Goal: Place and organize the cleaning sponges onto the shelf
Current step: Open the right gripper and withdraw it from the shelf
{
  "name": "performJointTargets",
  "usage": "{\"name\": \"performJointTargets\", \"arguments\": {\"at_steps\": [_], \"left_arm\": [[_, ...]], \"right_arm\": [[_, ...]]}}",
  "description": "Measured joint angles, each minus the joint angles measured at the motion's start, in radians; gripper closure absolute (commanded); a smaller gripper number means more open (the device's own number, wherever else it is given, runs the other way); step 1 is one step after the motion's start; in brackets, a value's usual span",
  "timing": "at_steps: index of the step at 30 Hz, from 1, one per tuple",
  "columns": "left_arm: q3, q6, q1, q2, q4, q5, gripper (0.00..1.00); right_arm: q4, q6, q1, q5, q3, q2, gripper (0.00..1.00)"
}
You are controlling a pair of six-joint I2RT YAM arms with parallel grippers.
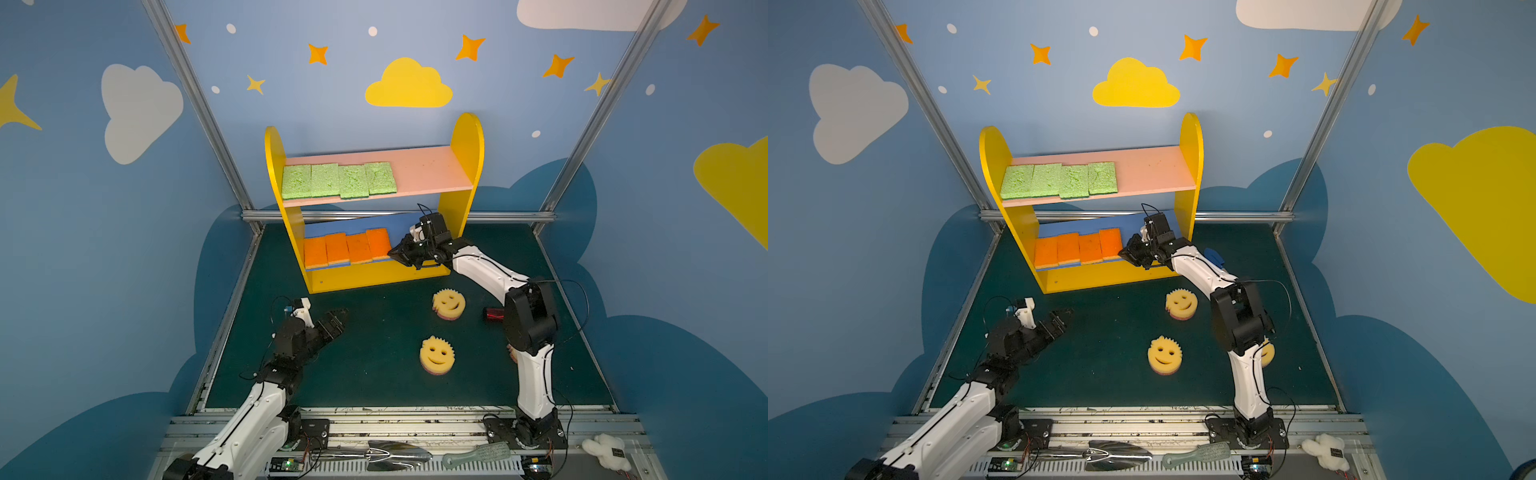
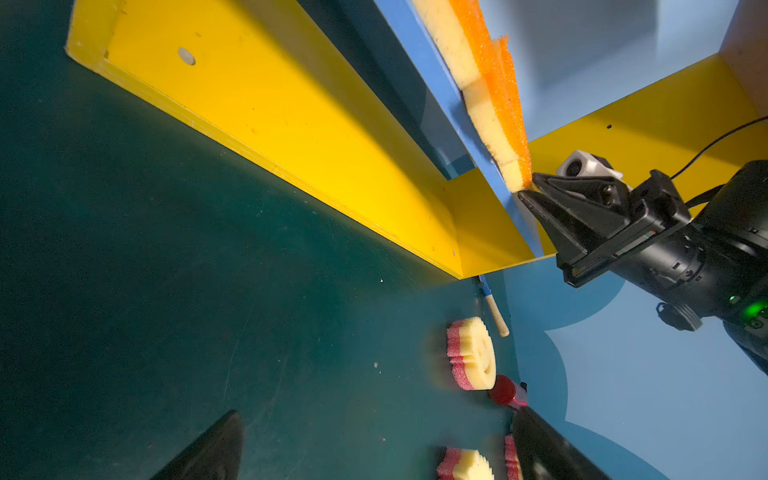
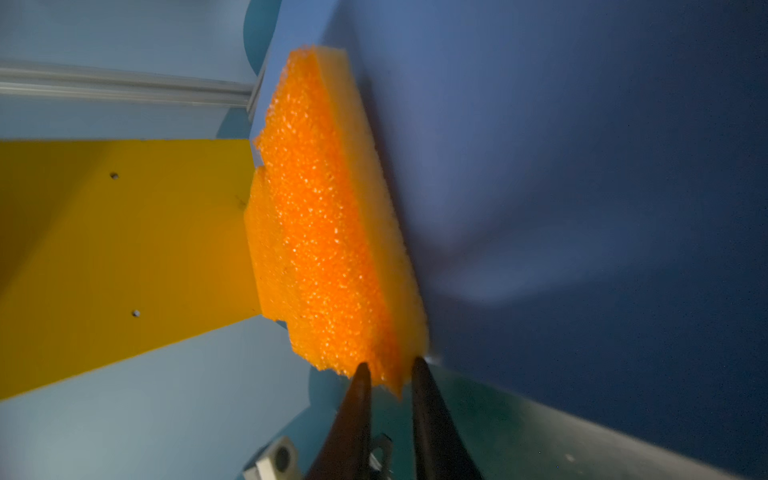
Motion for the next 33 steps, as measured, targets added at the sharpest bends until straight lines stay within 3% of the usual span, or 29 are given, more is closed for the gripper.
{"name": "performJointTargets", "arguments": {"at_steps": [5, 15, 24, 33], "left_arm": [[0.0, 0.008, 0.0, 0.0, 0.0, 0.0, 0.01], [0.032, 0.066, -0.023, 0.021, -0.04, 0.044, 0.06], [0.149, 0.137, -0.302, 0.136, -0.095, -0.027, 0.28], [0.344, 0.179, -0.547, 0.481, -0.115, -0.078, 0.38]], "right_arm": [[0.007, -0.018, -0.005, -0.006, -0.002, -0.007, 0.48], [0.001, -0.082, -0.021, 0.005, -0.126, -0.104, 0.43], [-0.016, -0.18, -0.047, 0.026, -0.306, -0.35, 0.43], [-0.05, -0.277, -0.164, 0.029, -0.588, -0.63, 0.42]]}}
